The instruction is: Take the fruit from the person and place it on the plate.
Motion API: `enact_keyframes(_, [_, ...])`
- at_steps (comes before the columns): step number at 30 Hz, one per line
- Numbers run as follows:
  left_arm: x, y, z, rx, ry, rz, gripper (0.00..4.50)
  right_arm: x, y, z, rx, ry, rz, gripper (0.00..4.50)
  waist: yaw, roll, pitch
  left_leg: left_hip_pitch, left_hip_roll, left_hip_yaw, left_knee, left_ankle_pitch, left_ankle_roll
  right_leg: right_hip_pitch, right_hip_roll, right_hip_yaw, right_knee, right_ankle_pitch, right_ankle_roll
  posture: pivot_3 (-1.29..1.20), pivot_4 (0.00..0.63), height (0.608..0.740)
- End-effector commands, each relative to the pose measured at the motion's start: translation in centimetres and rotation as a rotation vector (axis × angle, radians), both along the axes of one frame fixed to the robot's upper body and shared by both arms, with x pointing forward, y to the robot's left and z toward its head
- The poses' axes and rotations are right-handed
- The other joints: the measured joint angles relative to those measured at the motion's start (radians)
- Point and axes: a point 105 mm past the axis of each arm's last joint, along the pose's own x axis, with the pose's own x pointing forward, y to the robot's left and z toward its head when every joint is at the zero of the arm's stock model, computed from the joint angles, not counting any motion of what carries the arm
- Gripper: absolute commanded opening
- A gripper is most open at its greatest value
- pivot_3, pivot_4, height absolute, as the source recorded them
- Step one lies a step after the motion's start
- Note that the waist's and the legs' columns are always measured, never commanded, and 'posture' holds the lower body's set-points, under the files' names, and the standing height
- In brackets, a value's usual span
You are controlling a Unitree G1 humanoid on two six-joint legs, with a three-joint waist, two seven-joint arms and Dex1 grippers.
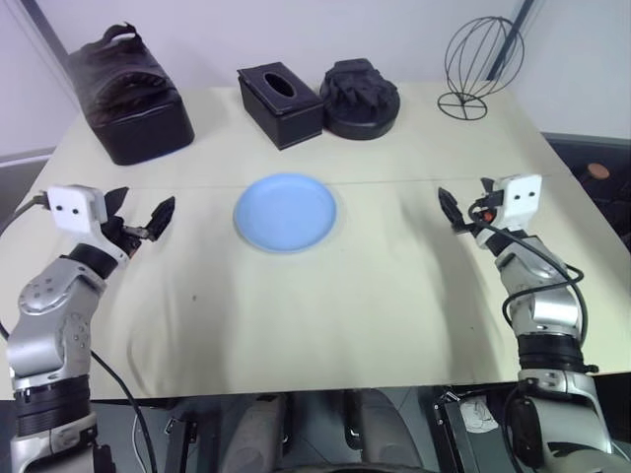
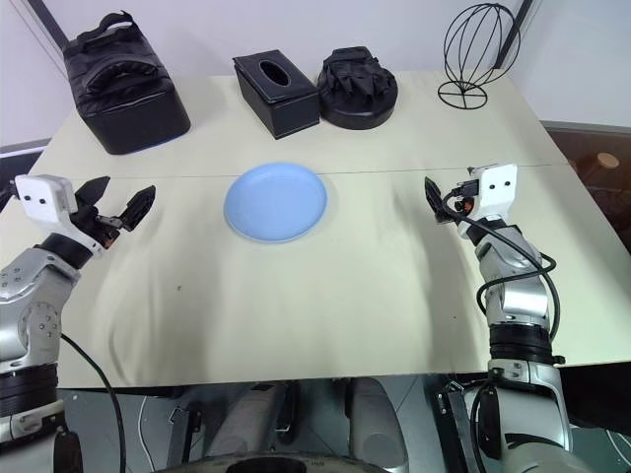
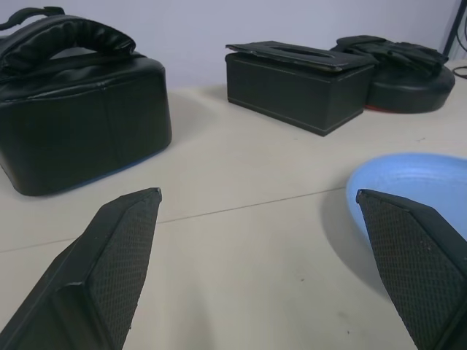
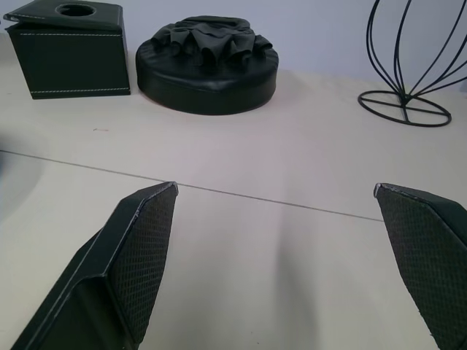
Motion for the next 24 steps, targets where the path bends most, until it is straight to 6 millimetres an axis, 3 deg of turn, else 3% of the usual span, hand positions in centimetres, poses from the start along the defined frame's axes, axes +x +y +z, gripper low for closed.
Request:
enact_keyframes(1, [-0.36, -0.01, 2.06, 0.038, -0.072, 0.001, 4.5, -0.02, 0.31, 1.57, 0.0, -0.056, 0.009, 4.41, 0.0, 0.0, 0.0, 0.0, 0.0, 0.0, 0.0, 0.0, 0.0, 0.0, 0.0, 0.0, 0.0, 0.0, 0.0, 0.0, 0.15, 0.74])
enact_keyframes(24, [-0.08, -0.13, 2.27, 0.026, -0.091, 0.001, 4.5, -0.13, 0.39, 1.41, -0.009, -0.052, 0.013, 4.41, 0.0, 0.0, 0.0, 0.0, 0.0, 0.0, 0.0, 0.0, 0.0, 0.0, 0.0, 0.0, 0.0, 0.0, 0.0, 0.0, 0.15, 0.74])
